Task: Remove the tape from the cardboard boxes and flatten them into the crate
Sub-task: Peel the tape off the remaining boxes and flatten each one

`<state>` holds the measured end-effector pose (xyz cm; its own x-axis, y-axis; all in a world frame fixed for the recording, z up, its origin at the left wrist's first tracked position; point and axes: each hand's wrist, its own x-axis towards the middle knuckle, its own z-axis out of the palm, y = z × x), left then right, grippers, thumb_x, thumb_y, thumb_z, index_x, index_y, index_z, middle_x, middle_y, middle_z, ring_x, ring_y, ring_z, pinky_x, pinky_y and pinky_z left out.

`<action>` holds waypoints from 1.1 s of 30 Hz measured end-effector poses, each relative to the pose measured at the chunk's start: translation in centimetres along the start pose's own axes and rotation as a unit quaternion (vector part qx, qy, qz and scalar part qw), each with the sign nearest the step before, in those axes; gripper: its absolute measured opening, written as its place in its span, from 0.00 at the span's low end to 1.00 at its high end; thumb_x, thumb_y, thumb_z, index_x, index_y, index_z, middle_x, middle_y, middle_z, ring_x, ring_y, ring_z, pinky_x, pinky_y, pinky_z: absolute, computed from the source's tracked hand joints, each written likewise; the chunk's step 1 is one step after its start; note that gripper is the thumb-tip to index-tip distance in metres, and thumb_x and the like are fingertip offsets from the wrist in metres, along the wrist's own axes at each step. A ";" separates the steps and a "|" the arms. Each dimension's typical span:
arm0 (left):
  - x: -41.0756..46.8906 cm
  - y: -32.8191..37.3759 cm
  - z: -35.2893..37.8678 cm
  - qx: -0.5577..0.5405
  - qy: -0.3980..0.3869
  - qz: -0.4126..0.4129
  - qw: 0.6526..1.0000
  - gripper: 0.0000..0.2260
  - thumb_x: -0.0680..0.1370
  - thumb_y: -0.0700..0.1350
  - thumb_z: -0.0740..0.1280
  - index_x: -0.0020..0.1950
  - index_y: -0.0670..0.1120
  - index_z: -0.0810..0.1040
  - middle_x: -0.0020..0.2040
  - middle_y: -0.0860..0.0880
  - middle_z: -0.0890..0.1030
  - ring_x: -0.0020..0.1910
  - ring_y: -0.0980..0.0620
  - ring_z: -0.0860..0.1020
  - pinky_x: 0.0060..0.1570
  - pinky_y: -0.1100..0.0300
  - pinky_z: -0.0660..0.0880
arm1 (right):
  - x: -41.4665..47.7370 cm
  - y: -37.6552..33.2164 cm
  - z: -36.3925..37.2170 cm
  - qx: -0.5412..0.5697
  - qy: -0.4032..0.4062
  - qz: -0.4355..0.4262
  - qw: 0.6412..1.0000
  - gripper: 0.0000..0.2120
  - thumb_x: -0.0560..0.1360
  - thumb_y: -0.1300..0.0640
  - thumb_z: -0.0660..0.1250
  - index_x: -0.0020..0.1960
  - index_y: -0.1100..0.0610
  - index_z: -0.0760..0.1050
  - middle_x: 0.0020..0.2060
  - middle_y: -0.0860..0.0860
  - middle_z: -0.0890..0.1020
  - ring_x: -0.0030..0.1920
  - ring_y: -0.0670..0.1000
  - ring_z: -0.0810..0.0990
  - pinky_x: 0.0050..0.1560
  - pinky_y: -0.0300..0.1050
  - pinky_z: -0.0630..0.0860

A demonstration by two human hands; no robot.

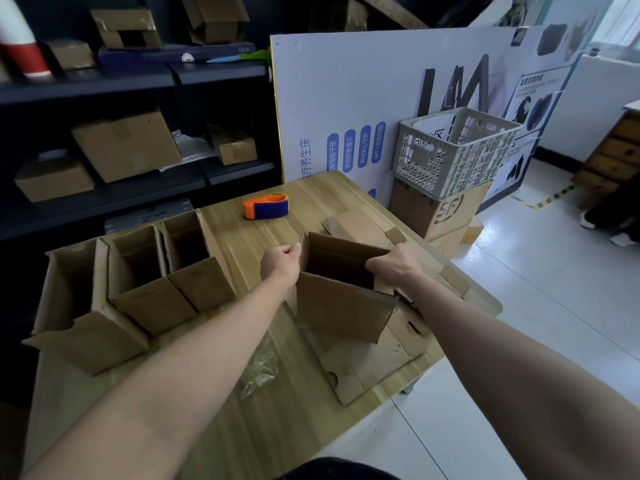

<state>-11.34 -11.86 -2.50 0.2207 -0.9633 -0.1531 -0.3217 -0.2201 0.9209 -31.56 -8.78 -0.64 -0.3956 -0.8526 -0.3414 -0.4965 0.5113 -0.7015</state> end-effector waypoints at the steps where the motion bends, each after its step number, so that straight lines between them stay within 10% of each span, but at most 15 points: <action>1: 0.0 0.1 -0.1 -0.011 0.013 0.001 1.000 0.16 0.80 0.49 0.62 0.33 0.46 0.74 0.33 0.48 0.75 0.34 0.52 0.72 0.33 0.62 0.70 | -0.1 -0.2 -0.3 0.005 -0.006 -0.019 1.000 0.23 0.68 0.57 0.68 0.60 0.64 0.69 0.44 0.53 0.75 0.45 0.52 0.77 0.36 0.42 0.76; 4: 0.0 0.2 -0.5 -0.064 0.036 -0.020 0.997 0.12 0.80 0.48 0.61 0.41 0.45 0.79 0.40 0.49 0.79 0.40 0.54 0.75 0.40 0.62 0.71 | -0.3 -0.2 -1.1 0.006 -0.010 -0.070 0.997 0.23 0.73 0.65 0.63 0.67 0.62 0.69 0.59 0.57 0.75 0.61 0.57 0.73 0.60 0.51 0.75; 11: -0.5 0.3 -0.4 -0.215 -0.041 -0.150 0.964 0.27 0.77 0.61 0.61 0.71 0.48 0.67 0.70 0.44 0.69 0.69 0.41 0.67 0.68 0.42 0.65 | -1.3 -0.3 -1.1 0.034 -0.018 -0.089 0.995 0.15 0.76 0.66 0.57 0.54 0.58 0.80 0.50 0.54 0.80 0.55 0.54 0.76 0.53 0.48 0.77; 18: 0.7 1.0 -0.5 -0.314 -0.034 -0.203 0.927 0.36 0.70 0.70 0.62 0.69 0.47 0.67 0.65 0.42 0.73 0.64 0.40 0.71 0.61 0.42 0.71 | -1.3 -0.3 -2.2 0.151 0.007 -0.085 0.985 0.21 0.75 0.72 0.53 0.47 0.53 0.80 0.44 0.49 0.78 0.47 0.49 0.74 0.51 0.49 0.77; 25: 1.2 -0.1 -1.3 -0.300 -0.180 -0.277 0.895 0.17 0.71 0.53 0.72 0.49 0.41 0.76 0.47 0.39 0.77 0.49 0.40 0.76 0.47 0.47 0.79 | -0.9 1.7 -2.2 0.312 0.020 -0.020 0.950 0.22 0.74 0.74 0.53 0.46 0.54 0.81 0.54 0.57 0.79 0.56 0.55 0.75 0.58 0.52 0.76; 31: 0.5 -0.7 -0.3 -0.236 -0.150 -0.269 0.922 0.04 0.75 0.30 0.65 0.41 0.36 0.72 0.38 0.41 0.76 0.33 0.48 0.76 0.33 0.60 0.76 | 0.3 1.2 -1.7 0.599 -0.030 0.030 0.800 0.29 0.75 0.69 0.59 0.71 0.51 0.57 0.63 0.61 0.71 0.57 0.61 0.78 0.55 0.55 0.78; 33: 0.1 -0.2 0.3 -0.248 -0.135 -0.260 0.923 0.04 0.74 0.29 0.65 0.43 0.36 0.72 0.38 0.41 0.76 0.35 0.48 0.76 0.34 0.60 0.75 | 0.8 0.4 -0.9 0.587 -0.008 0.057 0.808 0.39 0.73 0.63 0.68 0.76 0.50 0.49 0.65 0.59 0.71 0.57 0.60 0.79 0.57 0.60 0.76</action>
<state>-11.58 -11.92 -2.80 -0.0328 -0.7648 -0.6434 0.2386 -0.6311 0.7381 -32.72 -9.14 -0.60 -0.3732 -0.8133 -0.4463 0.6200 0.1392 -0.7722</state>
